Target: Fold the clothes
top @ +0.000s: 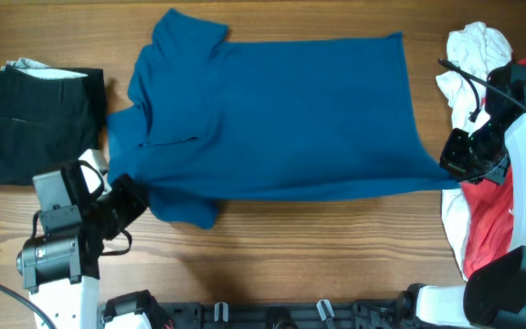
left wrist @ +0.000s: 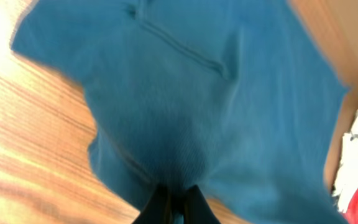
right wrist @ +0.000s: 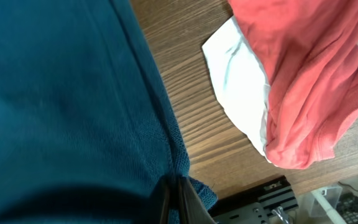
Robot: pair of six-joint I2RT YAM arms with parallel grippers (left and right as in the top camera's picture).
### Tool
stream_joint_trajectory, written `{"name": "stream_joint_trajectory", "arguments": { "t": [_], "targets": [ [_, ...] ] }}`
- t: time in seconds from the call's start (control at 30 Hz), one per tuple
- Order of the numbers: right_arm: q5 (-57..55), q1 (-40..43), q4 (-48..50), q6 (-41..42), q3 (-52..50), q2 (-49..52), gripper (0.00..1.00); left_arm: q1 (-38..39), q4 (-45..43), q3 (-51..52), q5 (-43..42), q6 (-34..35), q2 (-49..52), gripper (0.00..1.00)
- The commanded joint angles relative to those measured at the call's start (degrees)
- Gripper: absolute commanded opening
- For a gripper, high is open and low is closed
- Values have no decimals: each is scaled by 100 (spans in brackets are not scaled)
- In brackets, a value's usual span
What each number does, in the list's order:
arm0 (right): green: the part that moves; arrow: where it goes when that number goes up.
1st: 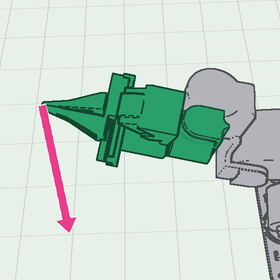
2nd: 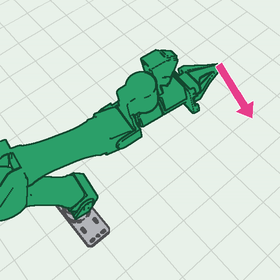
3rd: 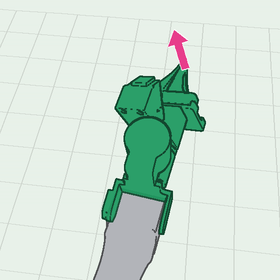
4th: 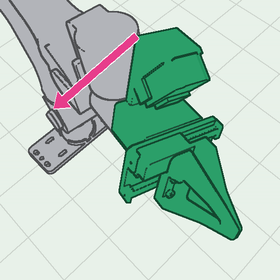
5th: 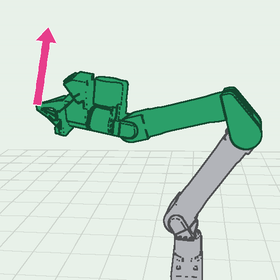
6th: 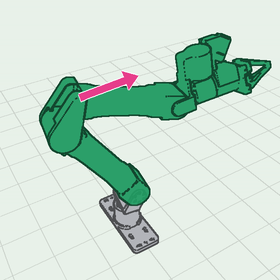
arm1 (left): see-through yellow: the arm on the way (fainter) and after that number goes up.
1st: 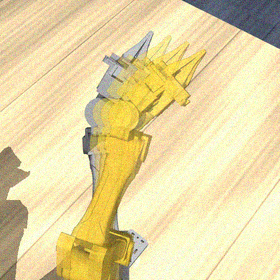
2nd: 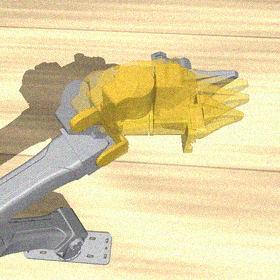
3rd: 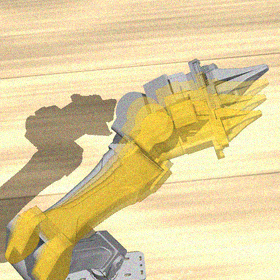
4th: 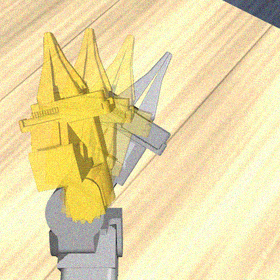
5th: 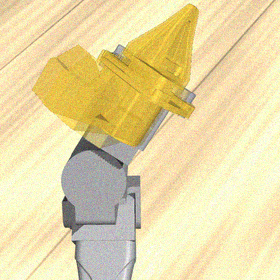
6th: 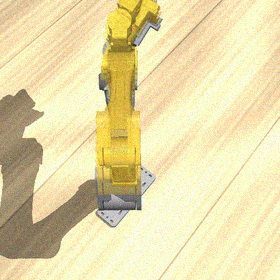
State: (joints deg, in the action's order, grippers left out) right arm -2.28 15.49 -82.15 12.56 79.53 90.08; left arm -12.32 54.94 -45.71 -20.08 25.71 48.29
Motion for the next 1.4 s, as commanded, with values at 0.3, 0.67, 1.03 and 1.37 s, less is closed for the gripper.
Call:
{"name": "stream_joint_trajectory", "arguments": {
  "t": [0.3,0.67,1.03,1.37],
  "targets": [
    [295,11,1672,-144,-33,391,4,-505,-2756,-166,-710,-133,2048,4],
    [713,-103,2817,-507,-33,1351,4,-122,-5237,-166,-883,44,3893,4],
    [603,-332,4035,-146,-33,1915,22,-122,-5545,-166,-640,39,4317,24],
    [503,-332,3128,-57,-44,1947,34,-55,-5025,-166,-1333,-11,4354,52]
  ]
}}
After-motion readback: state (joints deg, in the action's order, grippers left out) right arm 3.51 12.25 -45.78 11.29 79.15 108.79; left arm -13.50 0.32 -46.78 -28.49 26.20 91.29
